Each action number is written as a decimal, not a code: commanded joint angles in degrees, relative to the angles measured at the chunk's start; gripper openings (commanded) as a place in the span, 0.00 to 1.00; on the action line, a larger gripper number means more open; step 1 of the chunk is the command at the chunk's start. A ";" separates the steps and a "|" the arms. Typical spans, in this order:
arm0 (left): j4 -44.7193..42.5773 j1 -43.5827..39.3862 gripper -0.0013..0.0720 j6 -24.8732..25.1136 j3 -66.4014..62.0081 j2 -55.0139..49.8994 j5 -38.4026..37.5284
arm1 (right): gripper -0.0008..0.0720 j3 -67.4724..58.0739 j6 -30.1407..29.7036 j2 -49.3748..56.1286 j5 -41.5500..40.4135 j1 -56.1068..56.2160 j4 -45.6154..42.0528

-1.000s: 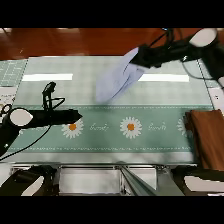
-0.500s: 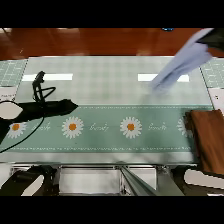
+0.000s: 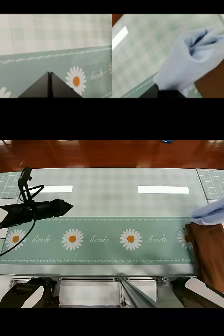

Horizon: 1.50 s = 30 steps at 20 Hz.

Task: Fold the shirts.

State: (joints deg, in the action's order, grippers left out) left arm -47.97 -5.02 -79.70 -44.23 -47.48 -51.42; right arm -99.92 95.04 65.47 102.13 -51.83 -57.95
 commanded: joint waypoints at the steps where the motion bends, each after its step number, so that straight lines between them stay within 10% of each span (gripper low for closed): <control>1: 0.00 0.11 0.05 1.73 -0.37 0.00 0.07 | 0.04 14.53 0.22 -11.04 4.42 -9.27 -9.77; 7: 0.00 -0.02 0.05 3.04 -0.37 -0.11 5.40 | 0.06 37.81 -1.03 -25.51 4.31 -15.67 -23.56; 9: -0.02 0.00 0.05 3.63 -0.37 -0.11 6.69 | 0.55 40.00 -0.22 -26.75 4.31 -15.67 -28.55; 11: -0.04 0.00 0.05 4.74 -0.37 -0.11 7.23 | 0.58 40.02 -0.15 -26.69 4.13 -15.67 -28.96; 16: -0.04 5.09 0.05 4.72 -2.93 -0.09 8.76 | 0.53 35.63 -0.17 -21.46 1.20 -15.67 -15.74; 18: 0.02 8.81 0.04 4.68 -7.78 -0.13 9.29 | 0.09 30.91 0.37 -16.57 0.09 -13.94 -0.52; 20: -0.07 7.78 0.04 4.96 -14.82 -1.66 11.72 | 0.04 27.56 0.09 -11.96 -4.70 -2.69 7.80; 25: -19.04 -4.26 0.04 -4.00 -38.58 -17.27 -4.70 | 0.04 16.85 -2.73 0.90 -29.97 45.38 -3.23; 30: -27.30 -5.18 0.04 -12.13 -37.81 -27.71 -20.15 | 0.04 12.02 3.61 17.16 -19.30 63.71 -33.64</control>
State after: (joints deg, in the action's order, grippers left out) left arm -69.73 -9.17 -87.44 -80.60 -69.65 -61.54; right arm -85.45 94.70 74.52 79.64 1.63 -75.94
